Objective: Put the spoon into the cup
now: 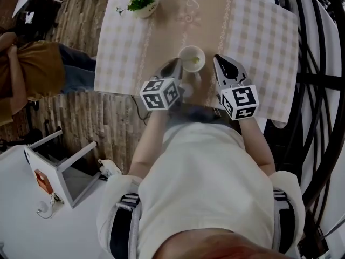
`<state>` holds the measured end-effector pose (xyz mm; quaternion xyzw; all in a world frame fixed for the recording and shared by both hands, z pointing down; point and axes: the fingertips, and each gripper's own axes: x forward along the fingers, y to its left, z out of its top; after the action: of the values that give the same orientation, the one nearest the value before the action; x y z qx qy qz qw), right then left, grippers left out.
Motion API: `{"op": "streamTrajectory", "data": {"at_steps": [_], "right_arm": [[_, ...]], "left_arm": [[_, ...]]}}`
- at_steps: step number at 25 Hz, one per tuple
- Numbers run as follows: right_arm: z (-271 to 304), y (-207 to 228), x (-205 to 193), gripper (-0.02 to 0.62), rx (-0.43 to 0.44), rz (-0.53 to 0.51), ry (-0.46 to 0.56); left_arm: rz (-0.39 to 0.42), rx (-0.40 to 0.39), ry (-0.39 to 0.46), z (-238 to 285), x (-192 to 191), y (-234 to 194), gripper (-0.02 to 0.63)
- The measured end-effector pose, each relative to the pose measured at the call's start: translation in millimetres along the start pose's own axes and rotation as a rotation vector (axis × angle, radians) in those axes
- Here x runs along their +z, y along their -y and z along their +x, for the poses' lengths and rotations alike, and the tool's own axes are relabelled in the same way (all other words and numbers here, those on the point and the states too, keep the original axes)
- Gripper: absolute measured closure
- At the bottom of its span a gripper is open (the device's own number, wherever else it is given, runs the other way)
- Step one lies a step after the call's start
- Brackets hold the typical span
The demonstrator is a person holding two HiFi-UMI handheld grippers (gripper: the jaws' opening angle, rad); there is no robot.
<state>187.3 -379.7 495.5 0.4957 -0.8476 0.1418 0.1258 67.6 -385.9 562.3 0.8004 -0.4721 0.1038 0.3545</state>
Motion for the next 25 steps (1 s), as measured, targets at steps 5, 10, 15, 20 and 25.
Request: {"op": "streamTrajectory", "data": {"at_steps": [5,10,15,20,25], "right_arm": [[-3.2,-1.8,-1.2,0.594,-0.003,-0.004,-0.009],[-4.8,-1.2,-5.8,0.594,-0.010,-0.005,-0.018],[-9.2,-5.3,-6.9,0.594,-0.011,-0.009,-0.019],[-12.4,-1.9,-2.8,0.594,-0.012,-0.008,-0.016],[-20.9,-11.0,-1.9,0.594,-0.014,-0.011,-0.008]], "left_arm": [[0.000,-0.004,-0.005,0.4,-5.8,4.9,0.601],[0.025,0.004,-0.010,4.5,-6.3,2.0,0.601],[0.041,0.009,-0.008,2.9,-8.4,-1.2,0.600],[0.036,0.008,0.004,7.1,-0.8,-0.3,0.516],[0.045,0.013,0.031,-2.2,3.4,-2.1,0.498]]}}
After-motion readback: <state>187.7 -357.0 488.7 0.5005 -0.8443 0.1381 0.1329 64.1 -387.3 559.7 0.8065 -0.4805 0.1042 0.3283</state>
